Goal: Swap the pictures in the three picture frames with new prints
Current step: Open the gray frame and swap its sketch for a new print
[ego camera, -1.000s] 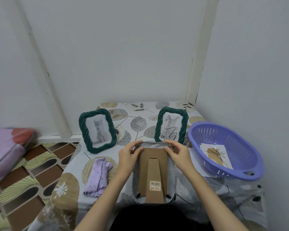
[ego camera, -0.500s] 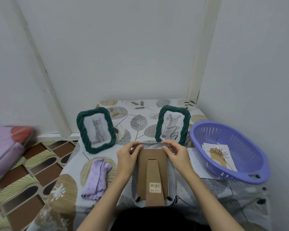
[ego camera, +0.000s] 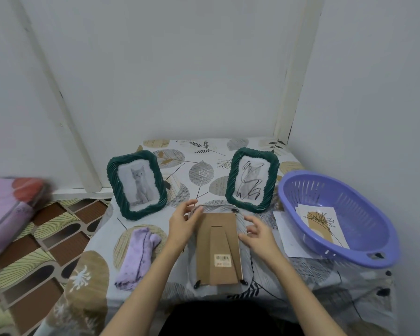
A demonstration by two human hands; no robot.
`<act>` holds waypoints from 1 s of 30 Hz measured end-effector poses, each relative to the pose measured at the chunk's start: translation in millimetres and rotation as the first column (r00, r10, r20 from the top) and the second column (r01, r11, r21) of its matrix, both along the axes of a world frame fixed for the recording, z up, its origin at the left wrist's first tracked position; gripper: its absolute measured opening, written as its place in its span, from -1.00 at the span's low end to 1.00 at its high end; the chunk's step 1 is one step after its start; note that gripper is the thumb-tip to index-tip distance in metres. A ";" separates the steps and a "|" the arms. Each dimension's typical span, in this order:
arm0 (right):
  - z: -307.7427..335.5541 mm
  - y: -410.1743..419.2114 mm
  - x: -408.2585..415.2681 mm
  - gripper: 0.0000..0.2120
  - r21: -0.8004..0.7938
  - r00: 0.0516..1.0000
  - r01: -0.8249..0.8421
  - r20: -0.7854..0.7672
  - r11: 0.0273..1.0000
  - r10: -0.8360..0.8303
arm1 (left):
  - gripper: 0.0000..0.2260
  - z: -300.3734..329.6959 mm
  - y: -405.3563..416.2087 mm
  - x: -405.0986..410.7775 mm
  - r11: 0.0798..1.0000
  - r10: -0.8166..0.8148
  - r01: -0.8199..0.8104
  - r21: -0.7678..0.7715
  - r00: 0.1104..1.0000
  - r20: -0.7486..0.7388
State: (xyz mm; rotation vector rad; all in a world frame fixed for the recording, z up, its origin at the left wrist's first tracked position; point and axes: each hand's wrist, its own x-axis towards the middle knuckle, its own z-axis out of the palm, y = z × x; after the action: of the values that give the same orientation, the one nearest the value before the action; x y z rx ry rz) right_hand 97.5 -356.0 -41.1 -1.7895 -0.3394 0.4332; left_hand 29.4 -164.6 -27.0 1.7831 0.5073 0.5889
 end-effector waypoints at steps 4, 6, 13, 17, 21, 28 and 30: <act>-10.9 13.6 4.6 -0.57 -0.113 0.994 0.096 0.071 0.989 -0.089 | -0.35 -8.8 3.7 -12.9 0.970 -0.197 0.230 0.078 0.933 -0.300; -12.9 18.2 3.0 -0.62 -0.200 0.986 0.113 0.142 0.973 -0.085 | -0.32 -17.7 5.8 -20.2 0.936 -0.186 0.282 0.211 0.904 -0.384; -3.2 16.6 -4.5 -0.66 -0.342 0.955 0.064 0.293 0.938 0.042 | -0.50 -38.8 12.7 -33.4 0.764 -0.039 0.377 0.523 0.837 -0.546; -8.1 -5.0 -10.2 -0.68 -0.435 0.901 0.013 0.396 0.901 0.178 | -0.25 -37.2 4.6 -51.2 0.874 -0.236 0.357 0.329 0.905 -0.354; 2.4 -27.7 -21.6 -0.63 -0.434 0.894 -0.206 0.282 0.877 0.349 | 0.01 -36.9 4.1 -71.0 0.786 -0.398 0.544 0.294 0.809 -0.432; -0.6 -36.0 -35.6 -0.38 -0.583 0.842 -0.242 0.271 0.776 0.466 | -0.43 -37.9 -3.5 -81.0 0.811 -0.404 0.513 0.282 0.839 -0.365; -3.2 -36.8 -38.8 -0.48 -0.544 0.847 -0.190 0.330 0.817 0.417 | -0.58 -39.6 -6.4 -81.5 0.823 -0.380 0.487 0.292 0.854 -0.355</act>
State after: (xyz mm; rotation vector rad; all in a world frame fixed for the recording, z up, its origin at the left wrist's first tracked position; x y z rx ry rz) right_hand 58.7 -392.7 -44.3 -2.3504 -0.9228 0.3612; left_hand -52.1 -171.0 -66.6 2.2774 0.1557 0.1012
